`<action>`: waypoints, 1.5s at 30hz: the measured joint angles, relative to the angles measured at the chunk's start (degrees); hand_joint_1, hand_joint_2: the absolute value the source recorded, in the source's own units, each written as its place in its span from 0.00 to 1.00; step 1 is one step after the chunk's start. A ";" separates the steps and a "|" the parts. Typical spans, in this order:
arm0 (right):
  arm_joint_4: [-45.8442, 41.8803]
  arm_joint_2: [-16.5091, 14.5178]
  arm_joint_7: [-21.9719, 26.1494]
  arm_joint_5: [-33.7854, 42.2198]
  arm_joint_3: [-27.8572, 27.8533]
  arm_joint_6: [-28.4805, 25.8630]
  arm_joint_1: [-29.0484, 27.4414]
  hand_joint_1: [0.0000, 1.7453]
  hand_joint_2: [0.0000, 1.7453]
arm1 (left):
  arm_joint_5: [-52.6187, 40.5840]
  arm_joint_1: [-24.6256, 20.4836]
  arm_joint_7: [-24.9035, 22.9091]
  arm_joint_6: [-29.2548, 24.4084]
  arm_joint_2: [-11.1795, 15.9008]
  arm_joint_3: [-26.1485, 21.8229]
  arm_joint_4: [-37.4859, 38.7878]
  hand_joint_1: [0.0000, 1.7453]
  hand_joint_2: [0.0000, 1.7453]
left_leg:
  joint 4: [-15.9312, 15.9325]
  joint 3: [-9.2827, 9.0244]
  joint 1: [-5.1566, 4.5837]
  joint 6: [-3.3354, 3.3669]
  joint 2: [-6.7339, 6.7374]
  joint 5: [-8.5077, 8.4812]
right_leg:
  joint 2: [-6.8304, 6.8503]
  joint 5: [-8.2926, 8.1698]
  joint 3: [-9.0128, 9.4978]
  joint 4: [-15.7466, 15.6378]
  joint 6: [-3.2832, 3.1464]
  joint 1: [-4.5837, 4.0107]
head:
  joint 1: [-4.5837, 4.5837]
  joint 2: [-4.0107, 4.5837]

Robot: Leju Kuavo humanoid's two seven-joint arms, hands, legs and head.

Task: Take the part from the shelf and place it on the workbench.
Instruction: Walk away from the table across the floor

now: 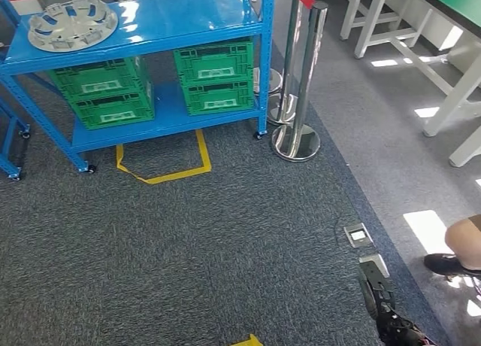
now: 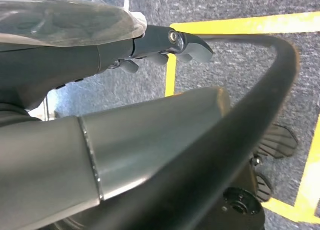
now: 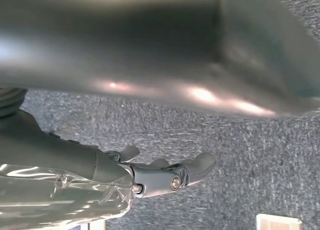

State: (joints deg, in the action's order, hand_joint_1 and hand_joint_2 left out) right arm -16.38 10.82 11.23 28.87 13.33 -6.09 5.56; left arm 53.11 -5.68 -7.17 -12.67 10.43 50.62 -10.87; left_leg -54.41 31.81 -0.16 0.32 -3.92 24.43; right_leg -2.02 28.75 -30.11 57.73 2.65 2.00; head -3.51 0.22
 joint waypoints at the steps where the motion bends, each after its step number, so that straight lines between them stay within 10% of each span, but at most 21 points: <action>1: 0.26 -0.11 -0.10 0.06 -0.01 -0.01 -0.04 0.00 0.00 | 0.00 -0.05 -0.01 0.00 0.07 0.04 0.01 0.00 0.00 | -0.36 0.21 -0.06 -0.27 -0.36 0.11 | -0.61 -0.20 0.64 -1.48 -0.14 0.10 | -0.07 0.00; 6: 0.98 -0.69 -0.31 0.14 -0.04 -0.01 -0.46 0.00 0.00 | 0.00 0.26 -0.04 0.01 0.31 0.43 0.01 0.00 0.00 | -1.26 0.99 0.00 -1.33 -0.60 0.47 | 0.57 -0.32 1.29 -1.64 -1.75 -0.13 | 0.47 -0.01; 10: 1.57 -0.85 -0.78 0.15 -0.13 -0.01 -0.68 0.00 0.00 | 0.08 0.00 -0.04 -0.01 0.28 0.65 0.00 0.00 0.00 | -14.35 7.46 0.14 -2.31 3.13 6.98 | 2.35 -0.53 1.05 -1.84 -2.53 -0.23 | 1.27 0.00; 12: 1.91 -0.89 -1.21 0.16 -0.13 -0.01 -0.76 0.00 0.00 | 0.20 0.00 -0.08 -0.01 0.21 0.79 -0.01 0.00 0.00 | -17.92 9.36 0.19 -2.24 3.49 7.48 | 3.24 -0.47 1.00 -1.84 -2.62 -0.38 | 1.30 0.00; 17: 2.24 -1.23 -2.53 -0.25 -0.08 -0.15 -0.63 0.00 0.00 | 0.64 -0.18 -0.13 -0.07 0.43 0.85 0.00 0.00 0.00 | -1.53 1.09 -0.65 -0.33 5.30 0.44 | 4.60 -0.16 1.28 -1.91 -2.35 -0.84 | 1.30 0.00; 21: 2.42 -1.63 -3.58 -0.33 0.02 -0.19 -0.69 0.00 0.00 | 0.96 -0.18 -0.44 -0.26 0.56 0.87 0.01 0.00 0.00 | 0.57 0.08 -0.67 0.42 4.68 0.02 | 4.97 0.41 1.61 -2.00 -1.35 -0.86 | 1.29 0.00; 27: 3.22 -1.76 -4.80 -0.52 0.16 -0.58 -1.46 0.00 0.00 | 0.99 -0.21 -0.61 -0.37 0.37 0.90 0.00 0.00 0.00 | 1.43 -0.84 -0.35 1.39 3.19 -0.19 | 2.24 7.62 -6.10 14.39 -0.61 -0.78 | 0.49 0.00; 32: 3.61 -1.86 -6.00 -0.83 0.30 -0.56 -1.77 0.00 0.00 | 1.14 -0.16 -0.61 -0.36 0.19 0.90 0.01 0.00 0.00 | 0.10 -1.02 -0.35 0.31 2.15 0.83 | 1.67 -0.33 -0.03 -0.27 -0.48 -0.52 | 0.05 0.00; 37: 3.88 -2.22 -6.92 -0.83 0.50 -0.51 -1.93 0.00 0.00 | 1.14 -0.15 -0.62 -0.37 0.44 0.92 0.01 0.00 0.00 | -0.28 -0.83 -0.58 1.19 1.97 1.06 | 1.42 -0.34 0.50 -1.81 -1.24 -0.73 | 0.63 0.00; 45: 4.11 -2.69 -9.82 -1.79 1.24 -0.38 -1.87 0.00 0.00 | 1.64 -0.15 -1.07 -0.46 0.48 0.95 0.01 0.00 0.00 | 0.31 -1.11 -0.41 0.66 1.99 0.91 | 1.42 -0.13 0.54 -1.78 -1.98 -1.08 | 0.85 0.00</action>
State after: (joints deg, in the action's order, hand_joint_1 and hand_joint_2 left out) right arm -12.27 8.14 1.40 27.08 14.57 -6.47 3.69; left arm 54.76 -5.83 -8.23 -13.12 10.91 51.56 -10.86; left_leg -54.10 30.69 -0.56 0.98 -1.93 25.34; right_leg -0.59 28.62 -29.57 55.95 0.67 0.92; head -2.66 0.22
